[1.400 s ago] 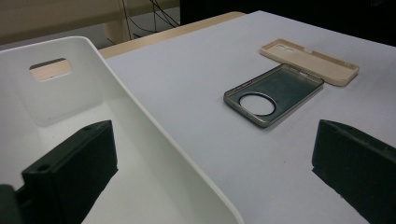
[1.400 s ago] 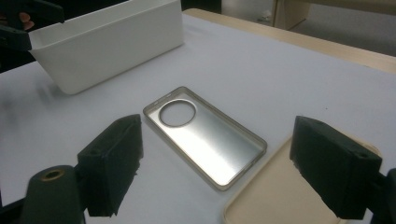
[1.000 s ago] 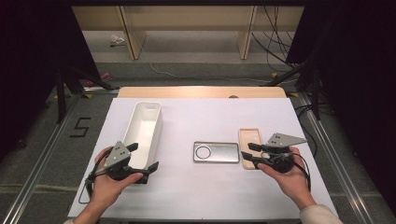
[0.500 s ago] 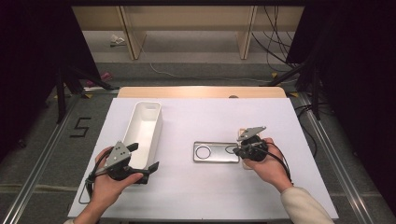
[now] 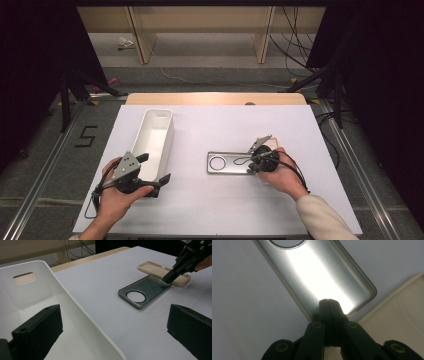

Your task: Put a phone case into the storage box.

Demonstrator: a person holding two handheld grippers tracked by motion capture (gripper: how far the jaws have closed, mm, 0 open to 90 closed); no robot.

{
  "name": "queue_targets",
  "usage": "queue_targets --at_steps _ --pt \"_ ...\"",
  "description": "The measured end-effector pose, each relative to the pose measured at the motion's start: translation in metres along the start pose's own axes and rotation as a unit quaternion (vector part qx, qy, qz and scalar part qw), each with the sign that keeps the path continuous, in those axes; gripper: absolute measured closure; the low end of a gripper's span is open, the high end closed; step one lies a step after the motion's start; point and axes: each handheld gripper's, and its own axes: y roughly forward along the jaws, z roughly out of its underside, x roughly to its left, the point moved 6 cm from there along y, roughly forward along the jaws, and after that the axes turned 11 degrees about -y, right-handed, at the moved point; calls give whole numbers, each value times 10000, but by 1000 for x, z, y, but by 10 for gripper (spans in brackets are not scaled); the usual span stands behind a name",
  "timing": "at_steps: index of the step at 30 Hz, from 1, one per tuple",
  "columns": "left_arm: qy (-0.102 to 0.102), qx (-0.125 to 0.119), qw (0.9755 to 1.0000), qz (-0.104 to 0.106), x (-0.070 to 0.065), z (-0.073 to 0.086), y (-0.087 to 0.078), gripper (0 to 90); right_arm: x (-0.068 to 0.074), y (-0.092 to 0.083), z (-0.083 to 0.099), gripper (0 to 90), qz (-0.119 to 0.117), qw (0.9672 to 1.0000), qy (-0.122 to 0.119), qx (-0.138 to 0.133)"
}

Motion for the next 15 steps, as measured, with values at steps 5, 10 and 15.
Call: queue_targets --at_steps 5,10,15 --pt "3 7 10000 2 0 0 0 0 6 2 -1 900 -112 9999 -56 96" --pt "7 6 10000 7 0 0 0 0 16 5 -5 900 -394 9990 -177 123" --pt "3 4 10000 8 0 0 0 0 30 7 -12 900 -650 9975 -263 114"
